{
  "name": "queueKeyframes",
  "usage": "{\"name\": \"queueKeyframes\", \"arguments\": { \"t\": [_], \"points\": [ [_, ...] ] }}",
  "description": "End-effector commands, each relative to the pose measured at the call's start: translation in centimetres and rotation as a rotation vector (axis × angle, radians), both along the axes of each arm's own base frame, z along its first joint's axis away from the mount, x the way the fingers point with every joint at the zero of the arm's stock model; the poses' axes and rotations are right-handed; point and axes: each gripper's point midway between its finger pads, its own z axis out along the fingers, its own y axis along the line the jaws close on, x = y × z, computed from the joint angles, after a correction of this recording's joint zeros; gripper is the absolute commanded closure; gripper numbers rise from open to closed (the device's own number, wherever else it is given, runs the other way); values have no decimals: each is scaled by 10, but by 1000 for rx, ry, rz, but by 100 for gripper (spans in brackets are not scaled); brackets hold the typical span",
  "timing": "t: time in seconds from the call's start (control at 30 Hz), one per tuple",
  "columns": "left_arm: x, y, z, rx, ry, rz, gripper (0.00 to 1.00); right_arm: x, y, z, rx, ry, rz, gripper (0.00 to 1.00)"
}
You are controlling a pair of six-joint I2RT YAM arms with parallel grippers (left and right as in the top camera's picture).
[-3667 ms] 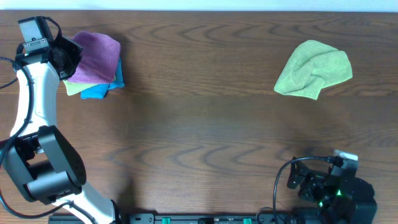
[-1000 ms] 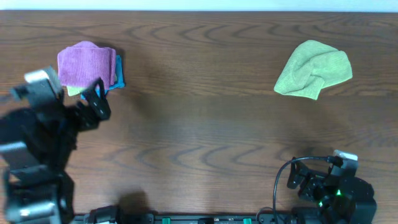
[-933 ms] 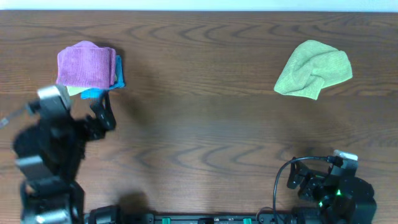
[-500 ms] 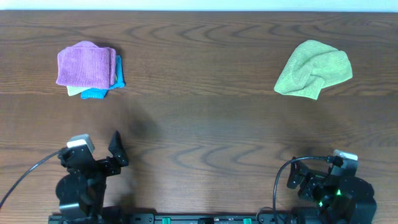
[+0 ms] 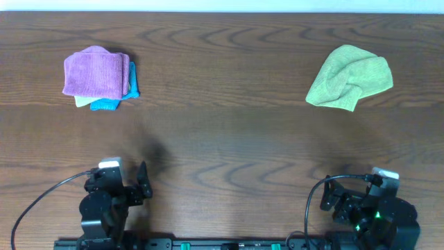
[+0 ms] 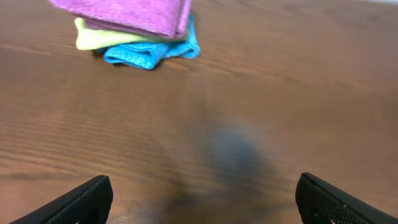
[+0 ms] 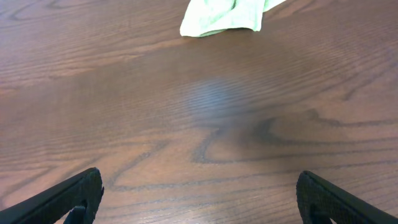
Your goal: Fold the cloth
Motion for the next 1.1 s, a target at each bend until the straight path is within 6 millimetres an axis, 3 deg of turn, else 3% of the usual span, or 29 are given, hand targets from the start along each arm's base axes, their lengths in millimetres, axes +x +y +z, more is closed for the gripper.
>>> {"name": "queueKeyframes", "arguments": {
  "t": [0.0, 0.23, 0.63, 1.07],
  "points": [
    [-4, -4, -9, 105, 30, -80, 4, 0, -3, 1, 6, -6, -26, 1],
    [-9, -7, -47, 102, 128, -99, 5, 0, -3, 1, 6, -6, -26, 1],
    [-14, 5, -53, 186, 165, -80, 5, 0, -3, 1, 6, -6, -26, 1],
    [-14, 4, -53, 185, 166, -82, 5, 0, -3, 1, 6, -6, -26, 1]
  ]
}}
